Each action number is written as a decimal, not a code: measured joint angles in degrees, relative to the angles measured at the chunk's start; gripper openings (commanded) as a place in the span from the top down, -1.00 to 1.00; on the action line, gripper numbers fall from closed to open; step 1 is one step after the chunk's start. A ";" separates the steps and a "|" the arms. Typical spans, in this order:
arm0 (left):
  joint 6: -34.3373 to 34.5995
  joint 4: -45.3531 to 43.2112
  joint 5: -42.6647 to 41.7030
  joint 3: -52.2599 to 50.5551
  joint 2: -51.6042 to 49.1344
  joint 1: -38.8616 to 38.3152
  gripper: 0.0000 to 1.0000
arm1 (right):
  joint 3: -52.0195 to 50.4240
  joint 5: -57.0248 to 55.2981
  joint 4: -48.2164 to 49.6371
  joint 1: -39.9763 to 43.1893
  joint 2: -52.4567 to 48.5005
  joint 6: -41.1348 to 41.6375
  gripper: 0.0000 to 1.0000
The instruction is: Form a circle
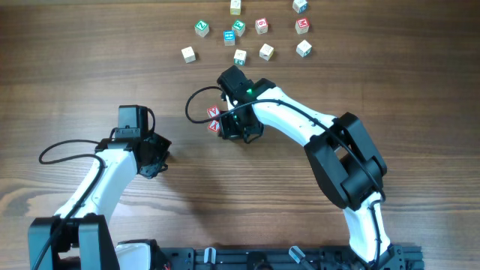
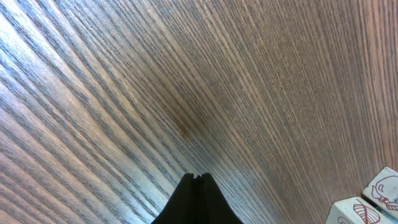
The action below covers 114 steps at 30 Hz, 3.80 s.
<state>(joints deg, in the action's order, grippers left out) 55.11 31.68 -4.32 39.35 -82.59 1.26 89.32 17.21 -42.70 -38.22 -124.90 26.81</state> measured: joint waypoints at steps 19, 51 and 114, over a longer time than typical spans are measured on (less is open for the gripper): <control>0.00 0.00 0.00 0.00 0.00 0.00 0.92 | -0.02 2.10 3.30 0.00 0.00 -1.64 0.91; -1.95 0.33 0.00 0.00 0.02 0.00 0.92 | -0.92 -12.50 -16.85 -0.02 10.10 2.19 0.91; -8.59 5.66 3.65 -0.42 48.89 -14.34 -1.00 | -39.17 -37.83 -16.31 32.54 121.59 34.97 -0.99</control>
<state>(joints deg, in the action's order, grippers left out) 46.52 37.34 -0.67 38.94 -33.69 -13.08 50.15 -20.62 -59.00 -5.67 -3.31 61.78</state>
